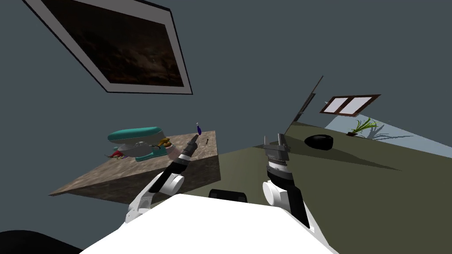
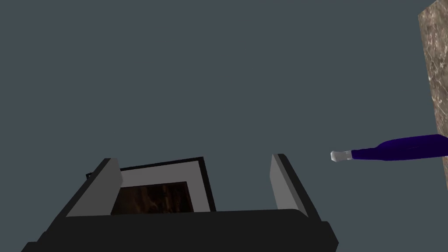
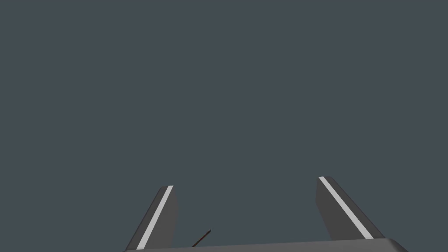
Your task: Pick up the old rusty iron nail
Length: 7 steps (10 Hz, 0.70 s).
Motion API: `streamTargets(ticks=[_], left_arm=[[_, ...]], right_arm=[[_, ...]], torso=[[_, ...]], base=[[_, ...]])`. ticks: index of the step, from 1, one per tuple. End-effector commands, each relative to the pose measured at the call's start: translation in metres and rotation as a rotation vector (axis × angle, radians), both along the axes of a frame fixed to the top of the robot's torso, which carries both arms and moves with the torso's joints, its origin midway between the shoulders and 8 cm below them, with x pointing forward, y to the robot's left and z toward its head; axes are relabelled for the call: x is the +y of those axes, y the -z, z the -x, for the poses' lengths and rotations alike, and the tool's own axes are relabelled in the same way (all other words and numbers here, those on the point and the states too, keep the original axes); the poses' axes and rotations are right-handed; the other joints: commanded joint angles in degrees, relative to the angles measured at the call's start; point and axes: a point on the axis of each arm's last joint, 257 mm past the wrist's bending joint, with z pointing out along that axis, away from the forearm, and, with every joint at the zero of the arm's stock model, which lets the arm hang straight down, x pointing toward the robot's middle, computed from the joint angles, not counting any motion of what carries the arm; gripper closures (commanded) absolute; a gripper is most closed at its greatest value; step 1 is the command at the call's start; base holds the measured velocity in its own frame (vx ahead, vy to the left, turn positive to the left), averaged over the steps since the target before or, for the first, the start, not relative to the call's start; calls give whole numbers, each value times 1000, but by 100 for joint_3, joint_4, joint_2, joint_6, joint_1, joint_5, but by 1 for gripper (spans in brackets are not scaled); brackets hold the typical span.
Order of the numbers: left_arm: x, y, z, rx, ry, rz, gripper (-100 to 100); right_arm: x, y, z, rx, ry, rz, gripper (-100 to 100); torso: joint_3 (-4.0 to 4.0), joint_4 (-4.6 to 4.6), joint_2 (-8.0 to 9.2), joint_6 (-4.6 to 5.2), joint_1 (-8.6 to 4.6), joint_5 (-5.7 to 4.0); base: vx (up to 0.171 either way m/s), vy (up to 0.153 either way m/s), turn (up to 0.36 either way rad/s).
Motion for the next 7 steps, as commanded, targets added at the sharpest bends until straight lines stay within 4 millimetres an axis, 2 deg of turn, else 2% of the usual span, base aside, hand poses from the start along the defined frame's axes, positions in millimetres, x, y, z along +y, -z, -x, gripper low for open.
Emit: streamTargets(ticks=[1,2,3,5,6,7], left_arm=[[4,11,-6,42,9,-32,-100],[8,21,-11,77,11,-44,-100],[8,21,-11,79,17,-60,-100],[18,43,-19,156,22,-96,-100],[19,43,-19,158,28,-114,-100],[25,54,-22,200,29,-134,-100]], right_arm=[[0,0,0,0,0,0,0],[0,0,0,0,0,0,0],[0,0,0,0,0,0,0],[0,0,0,0,0,0,0],[0,0,0,0,0,0,0],[0,0,0,0,0,0,0]], torso=[[0,0,0,0,0,0],[-2,-1,-3,3,0,0],[-1,-1,-1,3,-6,-1],[-3,-1,-5,3,0,0],[-1,-1,-1,3,-3,-1],[-1,0,-1,-2,6,1]], base=[[-46,-54,-140],[-58,-74,-236],[-43,-55,-66],[-49,-62,-199],[-50,-40,-68],[-36,-40,-143]])
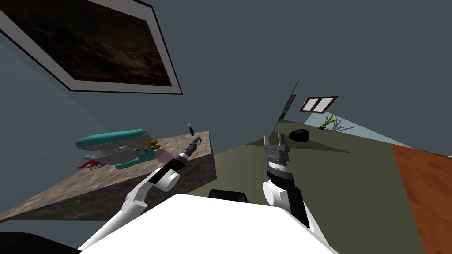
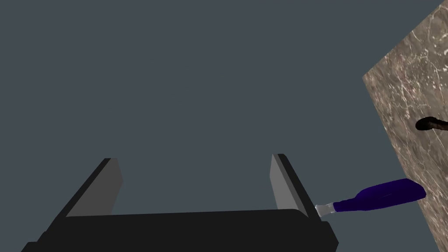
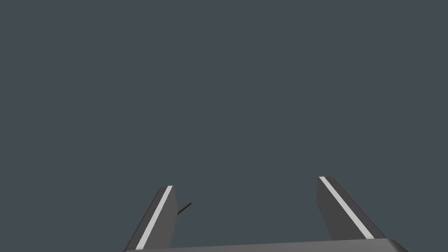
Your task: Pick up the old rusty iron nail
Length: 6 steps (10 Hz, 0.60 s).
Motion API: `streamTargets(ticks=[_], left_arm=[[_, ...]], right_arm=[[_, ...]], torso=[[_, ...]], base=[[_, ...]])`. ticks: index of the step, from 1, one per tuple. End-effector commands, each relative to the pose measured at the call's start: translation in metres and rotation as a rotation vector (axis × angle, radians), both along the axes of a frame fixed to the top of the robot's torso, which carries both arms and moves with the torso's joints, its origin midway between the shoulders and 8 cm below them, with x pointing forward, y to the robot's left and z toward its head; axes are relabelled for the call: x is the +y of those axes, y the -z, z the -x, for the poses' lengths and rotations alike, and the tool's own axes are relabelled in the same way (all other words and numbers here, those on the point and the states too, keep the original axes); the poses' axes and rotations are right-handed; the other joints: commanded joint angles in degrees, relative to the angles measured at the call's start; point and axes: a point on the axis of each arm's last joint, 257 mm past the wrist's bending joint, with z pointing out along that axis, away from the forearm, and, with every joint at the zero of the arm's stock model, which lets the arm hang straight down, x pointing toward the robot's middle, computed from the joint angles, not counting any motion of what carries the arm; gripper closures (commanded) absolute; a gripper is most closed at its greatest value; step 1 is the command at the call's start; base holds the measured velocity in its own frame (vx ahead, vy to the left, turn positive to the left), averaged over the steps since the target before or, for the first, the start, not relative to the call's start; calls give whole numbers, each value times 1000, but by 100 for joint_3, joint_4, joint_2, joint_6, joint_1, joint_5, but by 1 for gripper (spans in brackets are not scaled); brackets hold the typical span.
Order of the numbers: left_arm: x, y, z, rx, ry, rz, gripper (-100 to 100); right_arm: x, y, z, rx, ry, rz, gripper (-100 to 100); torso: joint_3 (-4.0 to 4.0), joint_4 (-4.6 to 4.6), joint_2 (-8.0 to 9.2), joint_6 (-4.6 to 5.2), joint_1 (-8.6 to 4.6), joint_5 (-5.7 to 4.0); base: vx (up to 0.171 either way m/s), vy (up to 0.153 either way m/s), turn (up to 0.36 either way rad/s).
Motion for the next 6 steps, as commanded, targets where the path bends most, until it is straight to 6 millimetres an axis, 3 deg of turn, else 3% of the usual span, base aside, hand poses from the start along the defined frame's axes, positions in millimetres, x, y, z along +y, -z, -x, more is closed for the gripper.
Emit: streamTargets(ticks=[1,4,6], left_arm=[[10,20,-3,67,-2,-29,-100],[19,32,-5,117,6,-78,-100],[37,60,-5,218,-3,-116,-100]], right_arm=[[0,0,0,0,0,0,0],[0,0,0,0,0,0,0],[0,0,0,0,0,0,0]], torso=[[0,0,0,0,0,0],[-3,-1,-5,-1,3,1],[-6,-2,-10,-1,8,2]], base=[[-39,-46,-254],[-22,-30,-98],[-8,-22,-195]])
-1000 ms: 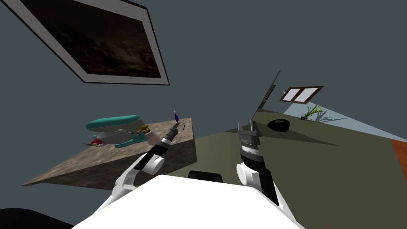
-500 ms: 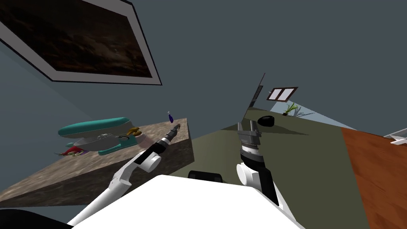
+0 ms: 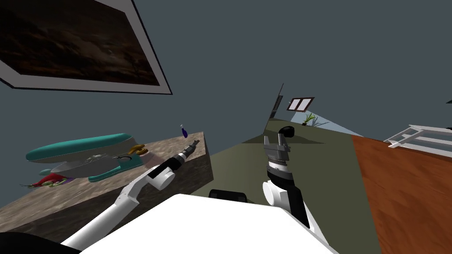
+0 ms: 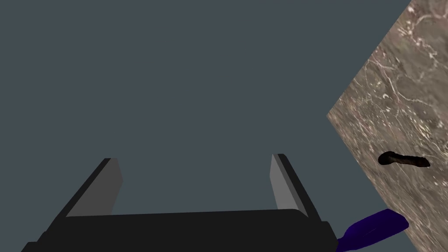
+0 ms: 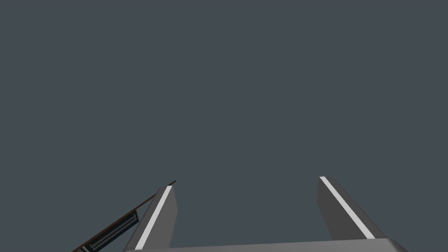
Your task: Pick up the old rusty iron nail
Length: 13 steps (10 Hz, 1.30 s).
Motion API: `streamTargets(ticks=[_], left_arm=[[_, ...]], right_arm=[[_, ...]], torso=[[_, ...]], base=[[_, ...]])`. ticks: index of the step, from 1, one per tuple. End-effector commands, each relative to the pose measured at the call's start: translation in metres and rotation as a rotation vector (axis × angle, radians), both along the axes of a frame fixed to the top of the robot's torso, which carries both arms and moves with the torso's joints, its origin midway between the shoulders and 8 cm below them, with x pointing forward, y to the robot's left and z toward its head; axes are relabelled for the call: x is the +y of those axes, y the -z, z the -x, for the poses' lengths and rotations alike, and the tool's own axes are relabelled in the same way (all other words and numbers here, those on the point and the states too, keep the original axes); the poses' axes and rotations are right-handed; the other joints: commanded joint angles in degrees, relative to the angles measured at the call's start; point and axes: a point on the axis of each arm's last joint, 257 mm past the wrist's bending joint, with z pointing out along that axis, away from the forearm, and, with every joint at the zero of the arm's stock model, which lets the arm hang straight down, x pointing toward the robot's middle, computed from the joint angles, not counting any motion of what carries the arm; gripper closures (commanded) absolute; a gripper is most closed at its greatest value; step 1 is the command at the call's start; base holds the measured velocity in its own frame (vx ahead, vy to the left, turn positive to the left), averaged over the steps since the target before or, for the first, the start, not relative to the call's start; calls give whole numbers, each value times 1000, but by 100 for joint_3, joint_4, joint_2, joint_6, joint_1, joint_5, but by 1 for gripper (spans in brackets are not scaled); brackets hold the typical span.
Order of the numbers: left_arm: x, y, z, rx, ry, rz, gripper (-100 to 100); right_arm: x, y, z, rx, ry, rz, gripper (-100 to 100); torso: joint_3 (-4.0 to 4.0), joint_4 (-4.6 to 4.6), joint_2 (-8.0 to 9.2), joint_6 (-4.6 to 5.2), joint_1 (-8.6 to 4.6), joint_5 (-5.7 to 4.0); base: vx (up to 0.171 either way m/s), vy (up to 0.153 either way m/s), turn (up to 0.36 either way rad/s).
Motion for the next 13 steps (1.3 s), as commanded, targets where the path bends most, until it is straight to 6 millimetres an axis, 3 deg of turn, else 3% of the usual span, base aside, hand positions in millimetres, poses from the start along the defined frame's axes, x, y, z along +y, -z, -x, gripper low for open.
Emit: streamTargets(ticks=[1,3,4,5,6,7,10,12,13], left_arm=[[7,10,1,37,3,-33,-100],[28,40,5,149,-12,-76,-100],[30,38,5,151,-7,-93,-100],[42,54,9,209,-19,-109,-100],[43,53,9,211,-15,-123,-100],[56,68,15,272,-26,-146,-100],[72,81,21,335,-36,-185,-100],[98,108,39,454,-65,-223,-100],[103,106,39,461,-64,-245,-100]], right_arm=[[0,0,0,0,0,0,0],[0,0,0,0,0,0,0],[0,0,0,0,0,0,0],[0,0,0,0,0,0,0],[0,0,0,0,0,0,0],[0,0,0,0,0,0,0],[0,0,0,0,0,0,0],[0,0,0,0,0,0,0],[0,0,0,0,0,0,0]], torso=[[0,0,0,0,0,0],[-2,-1,-4,-1,5,1],[-4,-2,-7,-1,9,2],[-4,-2,-8,-5,11,3],[-6,-2,-10,-2,13,3],[-6,-2,-11,-5,13,4],[-9,-3,-16,-2,16,4],[-10,-4,-17,-2,19,4],[-12,-5,-21,-3,26,6]], base=[[-3,-9,-84],[10,-2,-183],[16,10,-88],[24,12,-160],[20,15,-71],[25,17,-158],[30,21,-97],[44,42,-187],[42,51,-71]])
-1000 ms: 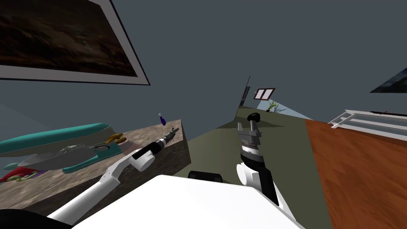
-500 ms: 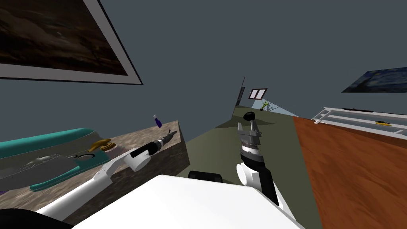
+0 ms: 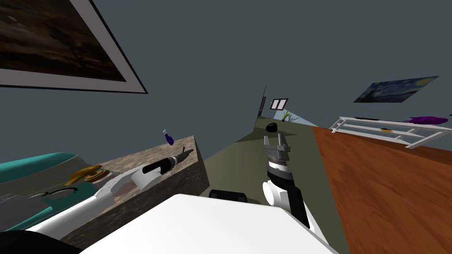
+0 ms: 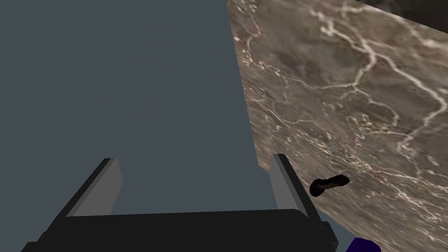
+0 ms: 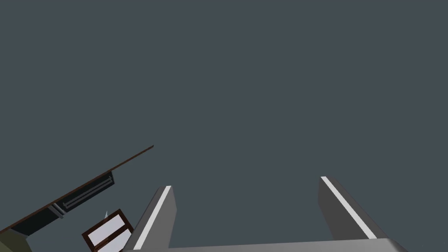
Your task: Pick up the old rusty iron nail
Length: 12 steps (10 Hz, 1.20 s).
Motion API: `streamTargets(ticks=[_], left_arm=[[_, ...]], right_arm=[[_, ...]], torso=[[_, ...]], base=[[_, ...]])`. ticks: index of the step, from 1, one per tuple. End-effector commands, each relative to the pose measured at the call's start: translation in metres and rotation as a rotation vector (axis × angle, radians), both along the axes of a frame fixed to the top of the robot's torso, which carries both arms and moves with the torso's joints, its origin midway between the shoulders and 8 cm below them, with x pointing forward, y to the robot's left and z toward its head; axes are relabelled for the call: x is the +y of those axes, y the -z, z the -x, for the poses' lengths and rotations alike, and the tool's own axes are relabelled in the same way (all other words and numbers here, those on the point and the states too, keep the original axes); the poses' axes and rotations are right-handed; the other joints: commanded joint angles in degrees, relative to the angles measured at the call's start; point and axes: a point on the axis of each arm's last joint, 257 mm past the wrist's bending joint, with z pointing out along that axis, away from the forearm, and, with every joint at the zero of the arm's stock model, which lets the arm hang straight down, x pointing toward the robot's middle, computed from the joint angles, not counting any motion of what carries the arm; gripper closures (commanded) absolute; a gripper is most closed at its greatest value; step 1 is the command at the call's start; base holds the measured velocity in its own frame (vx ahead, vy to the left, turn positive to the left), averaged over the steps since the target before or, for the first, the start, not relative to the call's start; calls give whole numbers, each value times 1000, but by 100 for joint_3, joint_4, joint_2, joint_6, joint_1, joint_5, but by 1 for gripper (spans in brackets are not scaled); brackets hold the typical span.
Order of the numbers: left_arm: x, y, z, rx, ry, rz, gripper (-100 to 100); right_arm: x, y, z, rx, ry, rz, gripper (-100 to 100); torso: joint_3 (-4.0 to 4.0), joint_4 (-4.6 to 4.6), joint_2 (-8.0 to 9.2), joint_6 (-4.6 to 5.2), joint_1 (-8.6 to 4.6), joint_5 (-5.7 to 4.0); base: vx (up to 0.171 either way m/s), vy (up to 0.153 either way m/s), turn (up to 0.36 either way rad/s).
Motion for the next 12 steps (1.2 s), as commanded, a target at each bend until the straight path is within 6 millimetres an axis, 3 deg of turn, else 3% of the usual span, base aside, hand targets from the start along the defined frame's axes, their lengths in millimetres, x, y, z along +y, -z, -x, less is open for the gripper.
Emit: streamTargets(ticks=[1,4,6,7,12], left_arm=[[20,15,12,75,-24,-32,-100],[39,23,23,137,-38,-76,-100],[69,41,47,250,-80,-130,-100],[71,40,47,251,-77,-136,-100],[138,60,106,484,-177,-262,-100]], right_arm=[[0,0,0,0,0,0,0],[0,0,0,0,0,0,0],[0,0,0,0,0,0,0],[0,0,0,0,0,0,0],[0,0,0,0,0,0,0]], torso=[[0,0,0,0,0,0],[-2,-1,-3,3,-5,0],[0,0,0,2,-1,0],[-6,-2,-12,4,6,2],[-9,-4,-16,1,12,3]], base=[[57,45,-145],[44,37,-91],[61,64,-171],[61,59,-69],[69,77,-163]])
